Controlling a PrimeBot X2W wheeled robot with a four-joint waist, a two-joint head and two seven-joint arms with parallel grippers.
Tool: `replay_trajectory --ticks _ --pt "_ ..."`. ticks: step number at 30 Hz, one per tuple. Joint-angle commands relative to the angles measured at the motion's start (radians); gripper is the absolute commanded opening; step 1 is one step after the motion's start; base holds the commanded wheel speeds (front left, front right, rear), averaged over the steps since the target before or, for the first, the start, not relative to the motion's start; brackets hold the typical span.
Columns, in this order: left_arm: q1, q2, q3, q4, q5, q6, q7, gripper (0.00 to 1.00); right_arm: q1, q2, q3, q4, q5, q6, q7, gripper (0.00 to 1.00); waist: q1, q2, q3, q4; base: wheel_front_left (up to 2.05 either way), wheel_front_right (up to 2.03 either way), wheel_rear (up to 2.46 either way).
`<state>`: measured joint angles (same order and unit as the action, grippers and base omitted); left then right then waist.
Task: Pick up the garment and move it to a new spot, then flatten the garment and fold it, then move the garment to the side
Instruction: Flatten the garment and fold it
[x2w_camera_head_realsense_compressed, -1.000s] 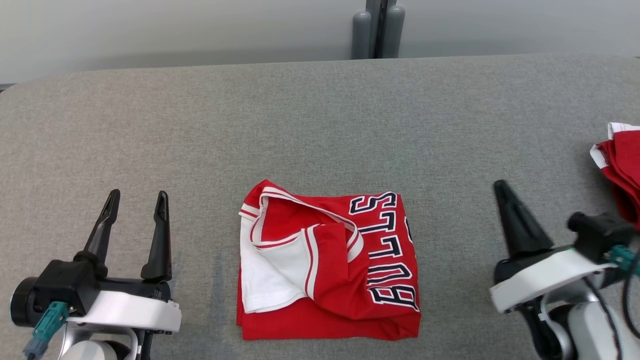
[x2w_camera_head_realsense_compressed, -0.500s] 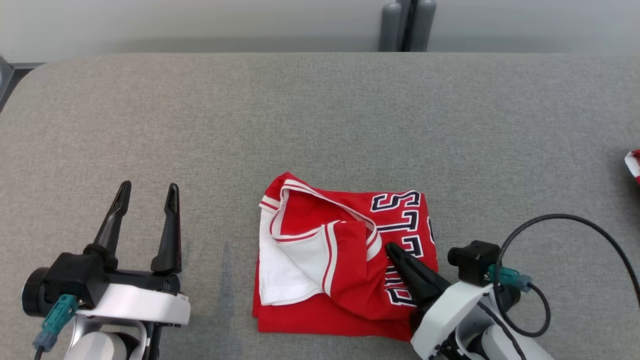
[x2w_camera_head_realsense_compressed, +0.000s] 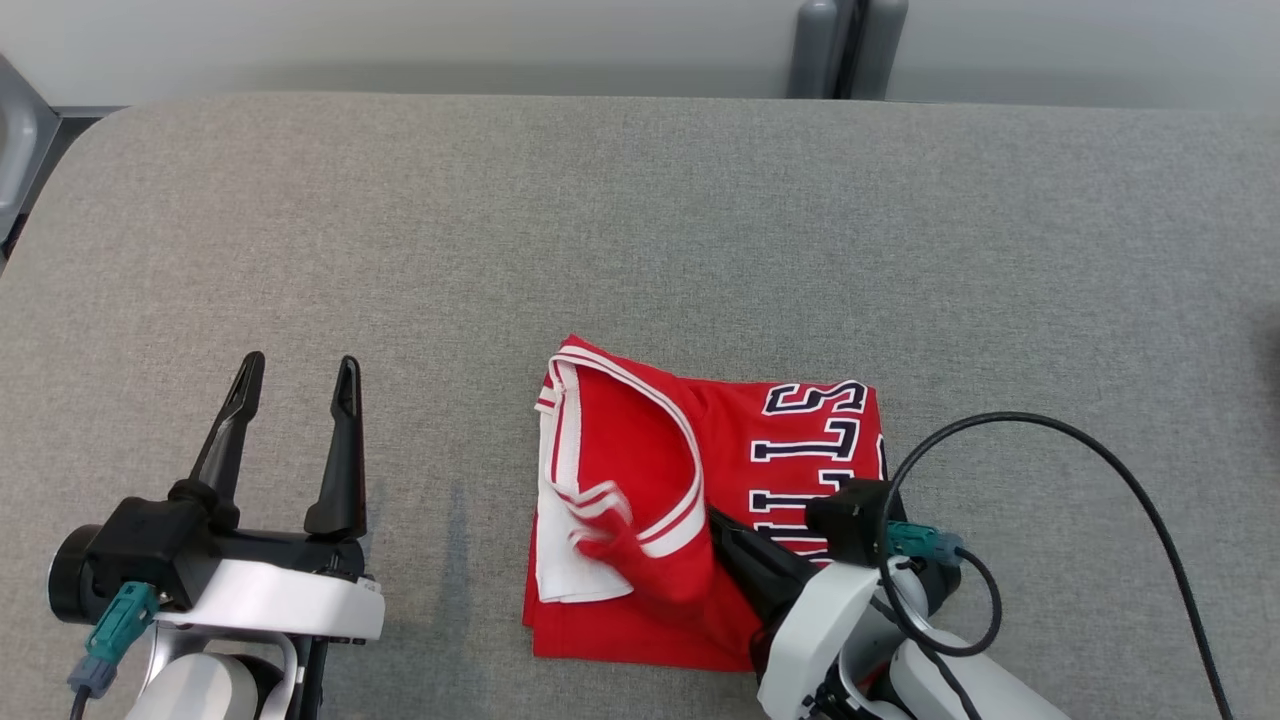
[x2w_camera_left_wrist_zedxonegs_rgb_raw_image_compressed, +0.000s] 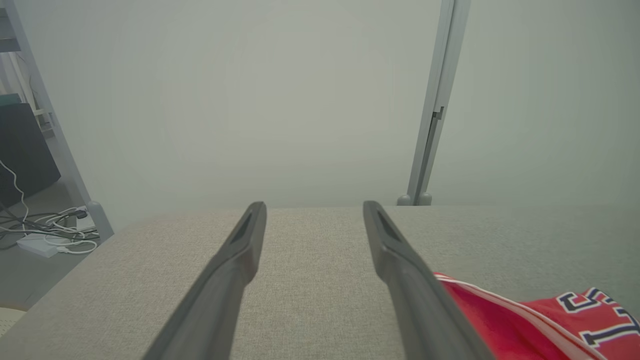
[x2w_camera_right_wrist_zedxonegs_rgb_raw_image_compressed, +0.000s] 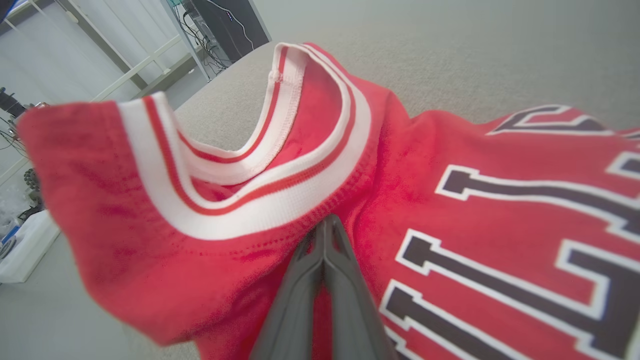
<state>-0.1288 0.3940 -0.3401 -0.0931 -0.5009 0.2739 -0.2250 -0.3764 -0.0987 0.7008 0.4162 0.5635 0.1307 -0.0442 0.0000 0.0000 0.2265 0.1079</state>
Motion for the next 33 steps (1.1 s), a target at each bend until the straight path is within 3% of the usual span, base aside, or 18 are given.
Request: replay_trajectory --ticks 1,12,18,24,25,27,28,29,33 --pt "-0.016 0.001 0.0 0.002 -0.002 -0.002 -0.004 1.0 -0.017 -0.002 0.016 0.011 0.008 0.0 -0.004 0.0 0.0 0.0 0.002 0.003 0.0 0.0 0.0" --pt "-0.028 -0.011 -0.007 0.012 -0.006 -0.006 -0.014 1.0 -0.095 0.018 0.131 0.092 0.048 0.0 -0.039 0.0 0.0 0.0 0.014 0.018 0.0 0.0 0.0" --pt "-0.019 -0.007 0.001 0.017 -0.005 0.002 -0.016 1.0 -0.113 0.01 0.077 0.094 0.047 0.0 -0.117 0.0 0.0 0.0 0.0 -0.003 0.0 0.0 0.0" --pt "-0.003 0.002 0.01 0.011 -0.01 0.007 -0.017 1.0 -0.085 -0.027 -0.092 0.036 0.011 0.0 -0.176 0.0 0.0 0.0 -0.023 -0.041 0.0 0.0 0.0" --pt "0.001 0.005 0.01 0.011 -0.009 0.009 -0.016 1.0 -0.077 -0.035 -0.13 0.02 0.001 0.0 -0.185 0.07 0.0 0.0 -0.028 -0.047 0.0 0.0 0.0" --pt "0.008 0.008 0.012 0.008 -0.009 0.012 -0.014 1.0 -0.06 -0.05 -0.205 -0.012 -0.026 0.0 -0.195 0.46 0.0 0.0 -0.038 -0.059 0.0 0.0 0.0" --pt "0.011 0.01 0.013 0.007 -0.01 0.015 -0.014 1.0 -0.049 -0.055 -0.242 -0.028 -0.041 0.0 -0.196 0.85 0.0 0.0 -0.044 -0.064 0.0 0.0 0.0" --pt "0.016 0.012 0.014 0.006 -0.011 0.017 -0.012 1.0 -0.036 -0.061 -0.279 -0.043 -0.057 0.0 -0.197 1.0 0.0 0.0 -0.049 -0.069 0.0 0.0 0.0" --pt "0.026 0.024 0.02 0.001 -0.014 0.016 -0.011 1.0 0.019 -0.07 -0.42 -0.111 -0.114 0.0 -0.193 1.0 0.0 0.0 -0.074 -0.085 0.0 0.0 0.0"
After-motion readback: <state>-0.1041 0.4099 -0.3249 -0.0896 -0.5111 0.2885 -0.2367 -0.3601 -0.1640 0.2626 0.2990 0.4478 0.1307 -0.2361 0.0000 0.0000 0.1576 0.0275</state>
